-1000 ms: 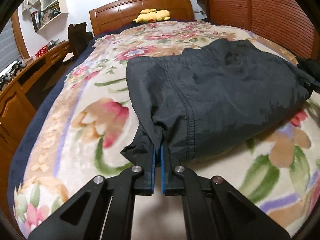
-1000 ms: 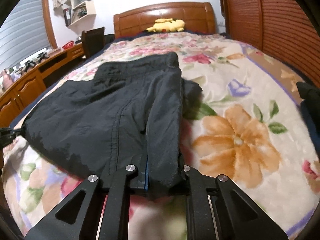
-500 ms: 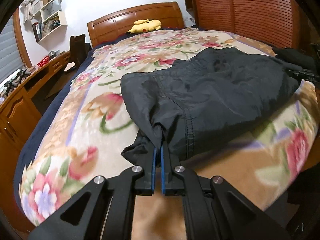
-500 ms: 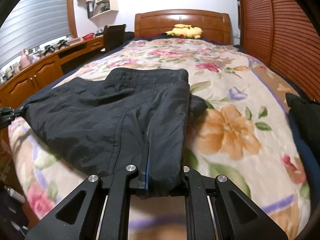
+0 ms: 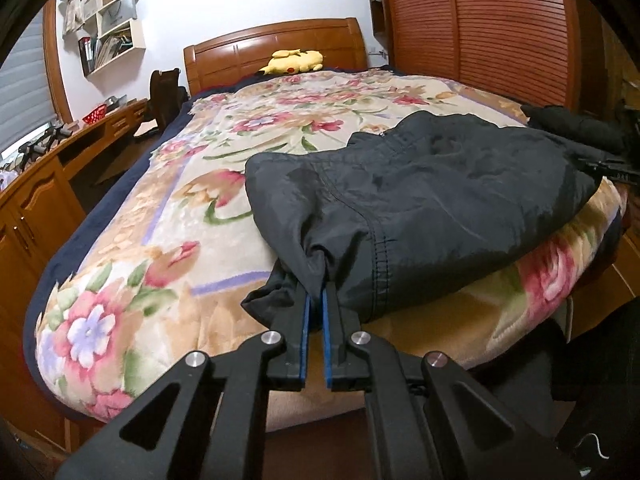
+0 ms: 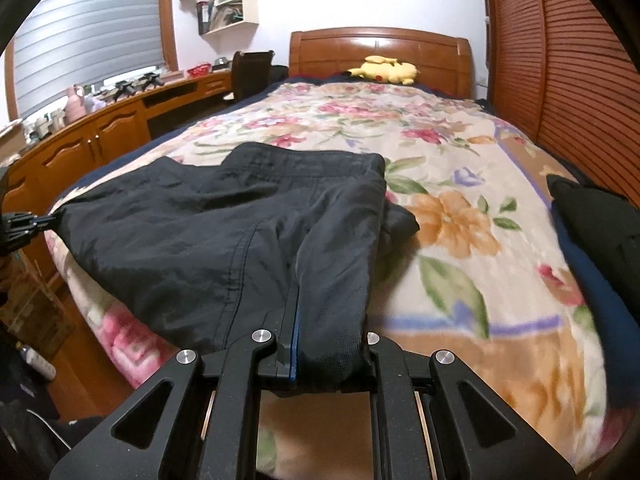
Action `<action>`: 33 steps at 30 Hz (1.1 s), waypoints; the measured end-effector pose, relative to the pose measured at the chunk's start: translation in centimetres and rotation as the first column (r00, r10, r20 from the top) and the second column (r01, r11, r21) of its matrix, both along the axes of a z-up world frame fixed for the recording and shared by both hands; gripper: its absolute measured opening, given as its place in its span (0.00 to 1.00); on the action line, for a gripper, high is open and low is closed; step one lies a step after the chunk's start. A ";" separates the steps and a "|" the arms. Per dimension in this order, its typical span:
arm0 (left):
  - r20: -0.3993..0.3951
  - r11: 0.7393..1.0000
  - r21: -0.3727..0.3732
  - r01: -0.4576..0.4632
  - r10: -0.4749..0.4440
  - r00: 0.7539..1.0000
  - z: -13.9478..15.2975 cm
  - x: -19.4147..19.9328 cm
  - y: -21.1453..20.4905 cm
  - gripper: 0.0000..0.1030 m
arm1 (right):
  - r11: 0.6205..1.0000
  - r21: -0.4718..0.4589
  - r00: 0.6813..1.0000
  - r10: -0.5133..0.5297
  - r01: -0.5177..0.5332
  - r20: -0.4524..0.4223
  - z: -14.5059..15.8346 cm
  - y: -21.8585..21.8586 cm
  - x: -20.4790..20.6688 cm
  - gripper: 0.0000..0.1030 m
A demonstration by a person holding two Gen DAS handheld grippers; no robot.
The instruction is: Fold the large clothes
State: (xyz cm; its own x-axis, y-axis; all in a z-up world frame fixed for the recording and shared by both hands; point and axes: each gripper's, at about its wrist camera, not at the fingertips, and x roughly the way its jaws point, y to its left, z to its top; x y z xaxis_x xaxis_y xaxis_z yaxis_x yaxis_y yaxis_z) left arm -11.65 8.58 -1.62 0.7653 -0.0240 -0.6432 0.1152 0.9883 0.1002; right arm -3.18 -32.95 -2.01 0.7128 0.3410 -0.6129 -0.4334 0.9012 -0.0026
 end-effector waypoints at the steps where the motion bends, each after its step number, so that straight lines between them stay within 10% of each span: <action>1: -0.003 1.000 -0.007 -0.004 0.004 1.000 0.0 0.0 0.1 0.04 | 1.000 -0.018 1.000 -0.013 0.013 -0.005 -0.3 0.1 0.0 0.11; 15: 0.060 0.996 -0.080 -0.033 0.038 0.998 0.6 0.5 2.1 0.33 | 0.989 -0.127 0.994 -0.066 0.077 0.083 3.8 1.3 3.7 0.60; 33: 0.044 0.991 -0.126 -0.039 0.045 0.998 -1.4 4.8 3.7 0.48 | 0.985 -0.166 0.992 -0.073 0.055 -0.102 -0.1 5.1 22.2 0.62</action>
